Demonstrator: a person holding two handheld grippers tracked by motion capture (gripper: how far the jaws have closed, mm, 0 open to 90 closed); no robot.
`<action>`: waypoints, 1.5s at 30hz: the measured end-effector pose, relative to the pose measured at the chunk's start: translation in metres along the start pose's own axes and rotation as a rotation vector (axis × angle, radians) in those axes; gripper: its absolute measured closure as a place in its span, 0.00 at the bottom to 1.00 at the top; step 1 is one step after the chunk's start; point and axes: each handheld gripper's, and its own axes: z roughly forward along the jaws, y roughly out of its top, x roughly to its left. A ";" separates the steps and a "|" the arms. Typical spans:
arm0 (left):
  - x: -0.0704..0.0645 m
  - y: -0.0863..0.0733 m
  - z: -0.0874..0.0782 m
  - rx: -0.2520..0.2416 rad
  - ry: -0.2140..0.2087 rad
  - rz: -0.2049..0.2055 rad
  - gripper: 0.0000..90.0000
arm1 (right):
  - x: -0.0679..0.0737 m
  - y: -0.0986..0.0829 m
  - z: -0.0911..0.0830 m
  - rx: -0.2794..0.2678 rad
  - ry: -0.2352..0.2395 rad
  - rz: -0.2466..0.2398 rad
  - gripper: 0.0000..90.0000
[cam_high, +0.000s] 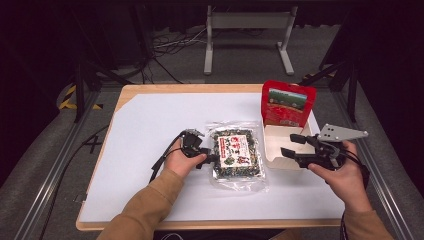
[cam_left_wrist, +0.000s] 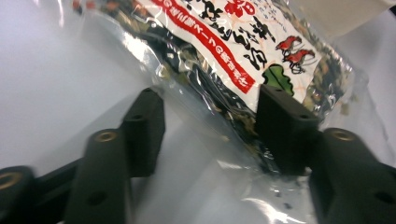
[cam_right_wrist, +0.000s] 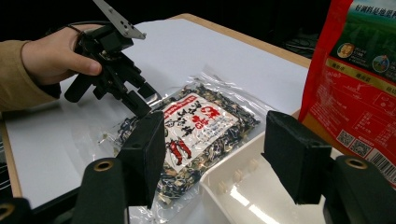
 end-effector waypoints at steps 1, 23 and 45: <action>0.001 -0.001 0.000 -0.003 -0.017 -0.023 0.63 | 0.000 0.000 0.000 0.000 -0.001 0.000 0.43; -0.015 -0.005 -0.035 -0.115 0.118 0.045 1.00 | -0.001 -0.001 0.002 -0.001 0.006 -0.005 0.43; -0.058 -0.019 -0.091 -0.302 0.142 0.284 1.00 | -0.004 0.004 0.015 0.001 0.021 0.000 0.43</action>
